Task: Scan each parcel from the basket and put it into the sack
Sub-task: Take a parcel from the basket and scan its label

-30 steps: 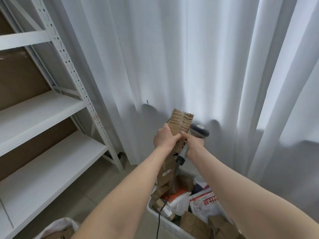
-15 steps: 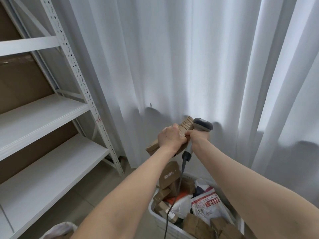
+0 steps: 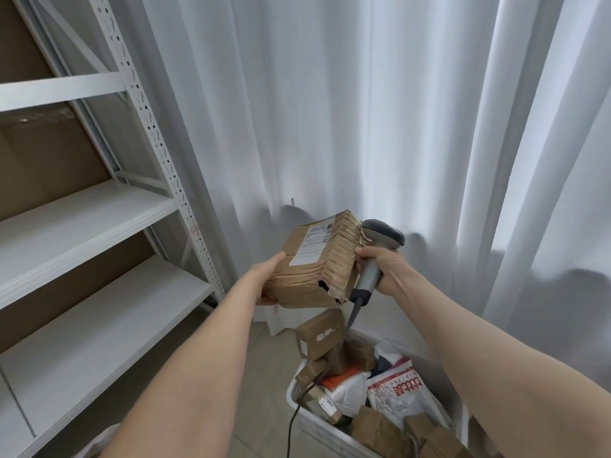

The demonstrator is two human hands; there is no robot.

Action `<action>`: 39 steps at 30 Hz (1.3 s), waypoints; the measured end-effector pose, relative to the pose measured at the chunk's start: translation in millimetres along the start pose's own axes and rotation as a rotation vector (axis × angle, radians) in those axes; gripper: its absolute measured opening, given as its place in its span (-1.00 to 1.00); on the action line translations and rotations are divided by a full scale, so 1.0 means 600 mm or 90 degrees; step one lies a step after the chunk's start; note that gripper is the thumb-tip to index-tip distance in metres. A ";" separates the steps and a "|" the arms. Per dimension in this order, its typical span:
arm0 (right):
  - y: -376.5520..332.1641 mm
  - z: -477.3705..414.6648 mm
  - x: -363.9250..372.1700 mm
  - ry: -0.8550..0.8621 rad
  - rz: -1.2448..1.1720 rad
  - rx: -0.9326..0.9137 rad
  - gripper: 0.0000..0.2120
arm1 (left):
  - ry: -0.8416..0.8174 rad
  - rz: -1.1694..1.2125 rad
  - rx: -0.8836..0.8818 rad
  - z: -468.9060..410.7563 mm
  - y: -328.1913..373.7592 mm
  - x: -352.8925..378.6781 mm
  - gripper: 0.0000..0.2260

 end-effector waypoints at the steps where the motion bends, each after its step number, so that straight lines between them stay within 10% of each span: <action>1: 0.001 0.000 -0.002 -0.003 0.006 0.002 -0.88 | 0.000 -0.010 0.002 0.001 -0.003 -0.006 -0.39; 9: 0.013 -0.010 -0.022 0.035 0.045 -0.033 -0.81 | -0.134 0.171 -0.094 0.007 -0.017 -0.005 -0.61; 16: 0.017 -0.006 -0.047 0.155 0.266 -0.023 -0.88 | -0.063 0.182 0.060 -0.011 -0.022 0.012 -0.58; 23: 0.017 0.031 -0.002 -0.040 0.167 -0.015 -0.87 | -0.052 0.192 0.093 -0.029 -0.052 0.050 -0.49; 39: -0.002 0.045 0.025 -0.110 0.283 -0.008 -0.90 | -0.053 0.161 0.058 -0.055 -0.076 0.029 -0.64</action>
Point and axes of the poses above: each hand's wrist, its own z-axis away from the middle knuckle, its own x-axis out of the palm, y = z × x, the point moved 3 cm from there along -z, towards the middle knuckle, and after that the axes turned 14 degrees about z, right-handed, at the moved point
